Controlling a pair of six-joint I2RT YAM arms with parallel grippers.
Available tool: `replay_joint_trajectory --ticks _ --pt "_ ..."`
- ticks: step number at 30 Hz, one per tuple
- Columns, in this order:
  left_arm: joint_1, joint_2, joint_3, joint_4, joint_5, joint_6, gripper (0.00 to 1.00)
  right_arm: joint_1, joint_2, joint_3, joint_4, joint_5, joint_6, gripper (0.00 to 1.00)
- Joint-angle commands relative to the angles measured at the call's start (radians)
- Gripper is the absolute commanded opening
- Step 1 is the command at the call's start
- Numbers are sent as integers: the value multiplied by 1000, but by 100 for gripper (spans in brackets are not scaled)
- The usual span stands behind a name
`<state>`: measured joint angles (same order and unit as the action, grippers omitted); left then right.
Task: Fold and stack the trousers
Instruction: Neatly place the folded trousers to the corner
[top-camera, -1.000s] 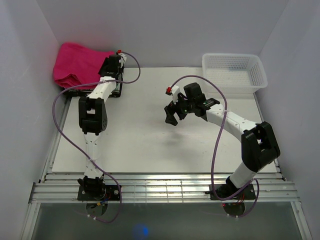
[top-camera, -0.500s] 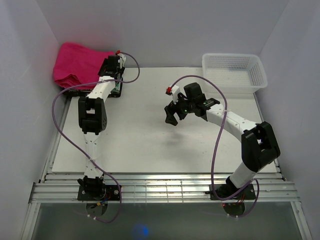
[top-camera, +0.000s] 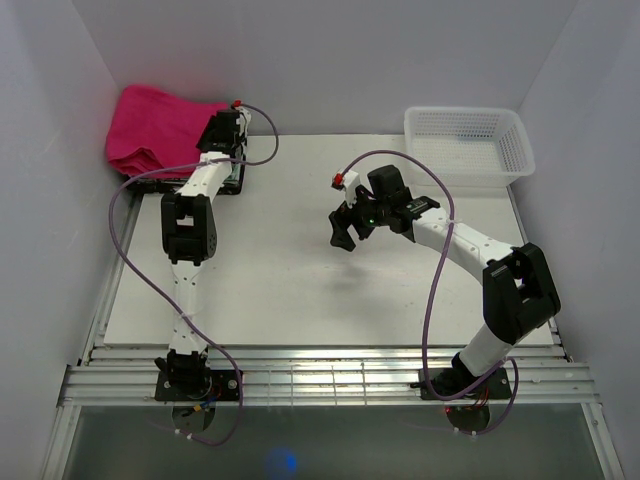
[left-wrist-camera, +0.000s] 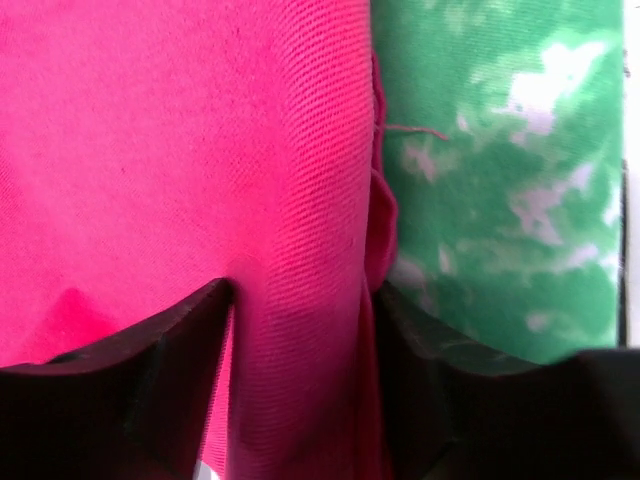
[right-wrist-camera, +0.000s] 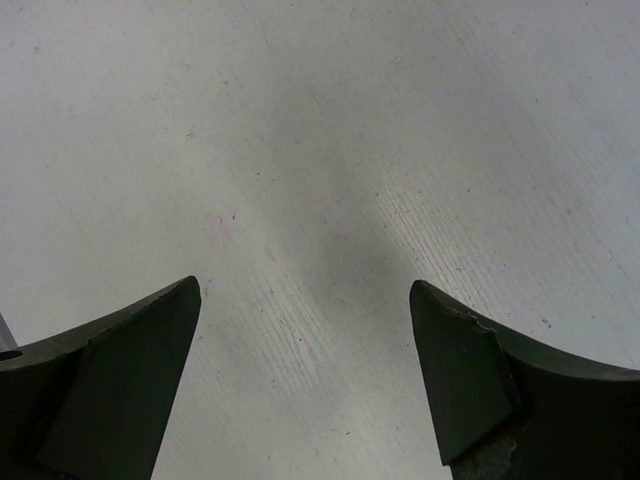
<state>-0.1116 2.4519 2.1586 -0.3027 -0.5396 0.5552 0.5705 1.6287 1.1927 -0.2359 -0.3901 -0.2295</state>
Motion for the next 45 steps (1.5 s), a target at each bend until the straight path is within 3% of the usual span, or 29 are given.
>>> replay_joint_trajectory --ticks 1,3,4,8,12,23,33,34,35,36,39,45 --pt "38 1 60 22 -34 43 65 -1 -13 -1 27 -16 18 90" --pt "39 -1 76 28 -23 45 57 -3 -10 1 29 -19 21 90" --pt "38 -4 83 30 -17 42 44 -3 -12 2 29 -20 22 90" --pt "35 -30 119 4 15 14 18 -3 -16 1 30 -21 24 90" --pt "24 -71 122 -1 39 0 0 -3 -24 -2 35 -21 22 90" --pt "-72 -182 75 13 89 22 0 -3 -39 -27 46 -24 21 90" --pt "-111 -156 50 20 61 54 0 -3 -47 -35 44 -18 16 90" --pt "-109 -140 47 22 55 57 4 -3 -46 -31 44 -19 16 90" --pt "-109 -134 43 24 47 61 37 -3 -44 -30 44 -18 16 90" --pt "-106 -128 40 25 40 61 56 -3 -44 -28 43 -16 16 90" --pt "-97 -123 50 -13 56 20 98 -3 -40 -21 40 -12 13 90" --pt "-95 -260 38 -110 177 -93 98 -3 -33 2 29 5 -4 90"
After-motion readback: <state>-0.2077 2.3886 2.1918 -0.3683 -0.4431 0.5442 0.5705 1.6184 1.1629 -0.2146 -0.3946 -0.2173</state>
